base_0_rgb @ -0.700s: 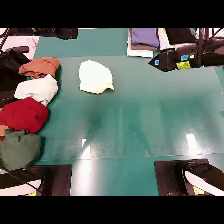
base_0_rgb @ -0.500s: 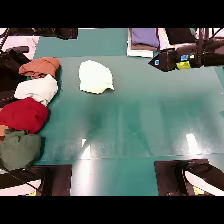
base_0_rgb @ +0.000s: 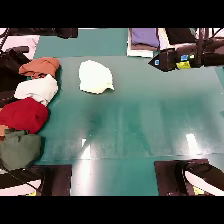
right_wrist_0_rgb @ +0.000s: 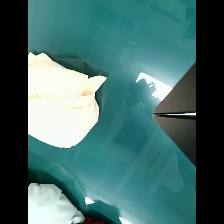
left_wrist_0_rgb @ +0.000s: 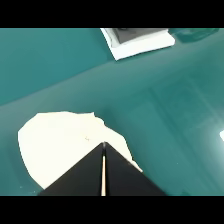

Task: Fold the shirts.

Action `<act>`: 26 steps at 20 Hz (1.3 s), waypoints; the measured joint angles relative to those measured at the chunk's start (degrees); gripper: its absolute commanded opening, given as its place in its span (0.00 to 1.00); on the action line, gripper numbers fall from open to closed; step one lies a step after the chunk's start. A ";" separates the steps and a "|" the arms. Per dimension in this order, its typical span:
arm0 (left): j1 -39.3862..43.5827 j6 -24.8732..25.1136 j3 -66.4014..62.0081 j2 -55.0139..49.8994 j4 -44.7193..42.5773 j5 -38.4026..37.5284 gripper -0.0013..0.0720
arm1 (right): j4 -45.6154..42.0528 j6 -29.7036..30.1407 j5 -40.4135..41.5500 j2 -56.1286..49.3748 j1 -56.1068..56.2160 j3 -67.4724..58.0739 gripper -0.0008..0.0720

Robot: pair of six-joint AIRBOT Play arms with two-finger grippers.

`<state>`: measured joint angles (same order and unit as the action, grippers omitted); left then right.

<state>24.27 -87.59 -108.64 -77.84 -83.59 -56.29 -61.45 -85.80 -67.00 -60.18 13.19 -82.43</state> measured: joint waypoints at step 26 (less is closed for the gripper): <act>-1.46 -6.27 -10.91 -24.52 -11.78 0.96 0.05 | 0.46 -0.04 2.89 2.93 -2.29 -0.04 0.04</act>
<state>22.81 -93.86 -119.55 -102.37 -95.37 -55.33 -60.99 -85.84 -64.12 -57.25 10.90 -82.48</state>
